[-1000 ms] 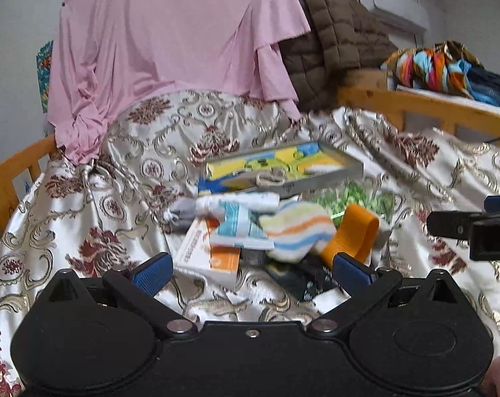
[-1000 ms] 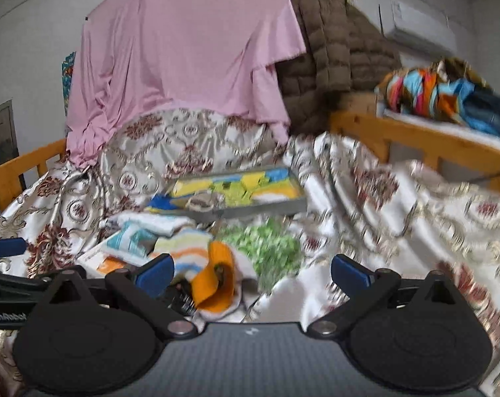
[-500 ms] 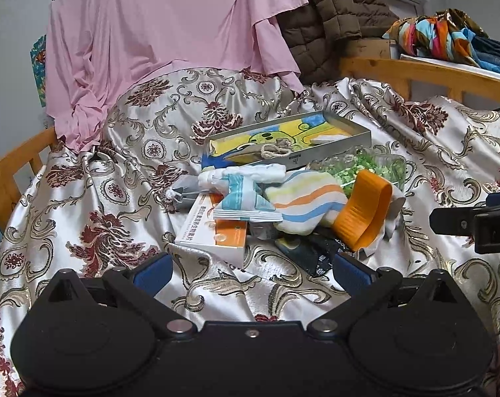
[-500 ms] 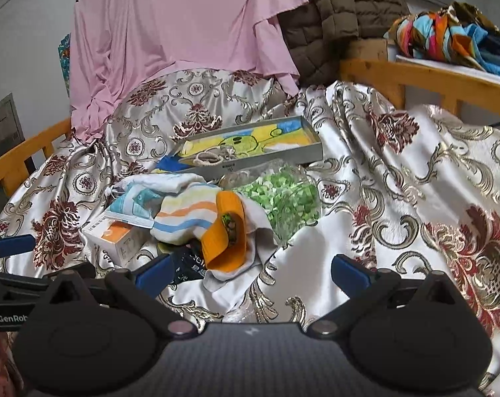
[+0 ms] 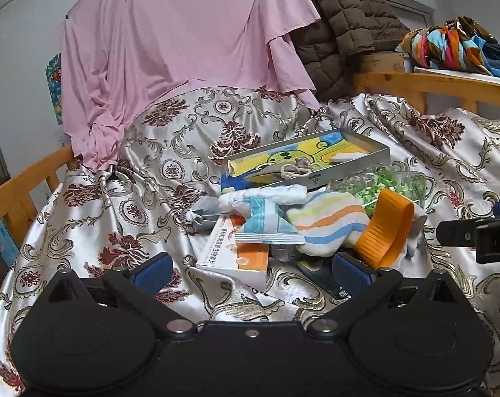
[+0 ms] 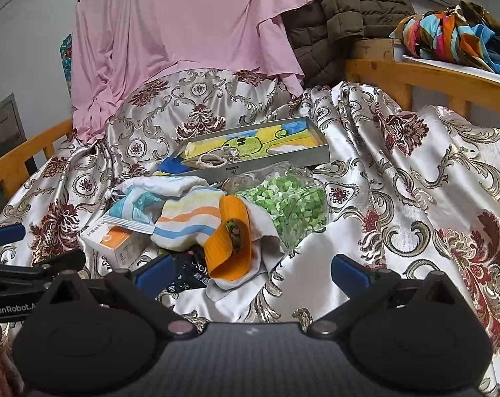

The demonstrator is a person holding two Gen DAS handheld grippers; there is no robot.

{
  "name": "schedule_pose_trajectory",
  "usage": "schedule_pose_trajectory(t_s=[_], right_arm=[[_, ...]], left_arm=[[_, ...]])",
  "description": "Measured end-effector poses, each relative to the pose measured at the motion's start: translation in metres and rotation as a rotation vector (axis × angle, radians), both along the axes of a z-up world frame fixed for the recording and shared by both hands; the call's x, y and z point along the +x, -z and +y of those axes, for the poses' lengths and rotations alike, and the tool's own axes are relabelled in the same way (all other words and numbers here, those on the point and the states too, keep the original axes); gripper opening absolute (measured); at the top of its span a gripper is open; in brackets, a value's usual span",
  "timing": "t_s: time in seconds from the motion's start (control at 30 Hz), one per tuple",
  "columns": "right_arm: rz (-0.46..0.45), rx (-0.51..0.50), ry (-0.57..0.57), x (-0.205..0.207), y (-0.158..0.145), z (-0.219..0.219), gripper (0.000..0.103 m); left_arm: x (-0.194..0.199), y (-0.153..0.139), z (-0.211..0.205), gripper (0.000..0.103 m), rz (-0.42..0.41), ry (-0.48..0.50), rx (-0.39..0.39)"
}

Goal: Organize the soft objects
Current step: 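Lift both tools away from the tray back toward the pile, then grasp the striped towel with the left tool while the right tool grasps the orange strip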

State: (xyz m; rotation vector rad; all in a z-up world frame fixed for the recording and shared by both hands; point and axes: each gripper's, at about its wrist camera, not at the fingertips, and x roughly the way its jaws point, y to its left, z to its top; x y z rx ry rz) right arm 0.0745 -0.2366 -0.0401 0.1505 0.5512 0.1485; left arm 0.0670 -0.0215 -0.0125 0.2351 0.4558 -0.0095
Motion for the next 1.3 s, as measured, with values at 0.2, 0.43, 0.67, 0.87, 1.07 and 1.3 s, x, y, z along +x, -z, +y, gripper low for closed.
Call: schedule_pose_trajectory(t_s=[0.2,0.43,0.67,0.87,1.07,1.3], right_arm=[[-0.008,-0.017,-0.018,0.009,0.003,0.001,0.103],[-0.045,0.003,-0.031,0.011,0.009,-0.002,0.103],[-0.063,-0.03,-0.048,0.014,0.008,0.003,0.103],[-0.119,-0.178,-0.123,0.028,0.005,0.018,0.103],[-0.154,-0.277,-0.16,0.05,0.013,0.025,0.103],[-0.191,-0.346,-0.159,0.061,0.028,0.026,0.097]], left_arm=[[0.006,0.0,0.003,0.102,-0.009,-0.003,-0.017],[0.007,-0.003,0.006,0.102,-0.043,0.001,-0.052],[0.021,-0.002,0.002,0.102,-0.035,0.051,-0.043],[0.041,-0.001,0.005,0.102,-0.056,0.091,-0.067],[0.065,0.0,0.01,0.102,-0.057,0.123,-0.106],[0.097,0.005,0.001,0.102,-0.041,0.27,-0.133]])
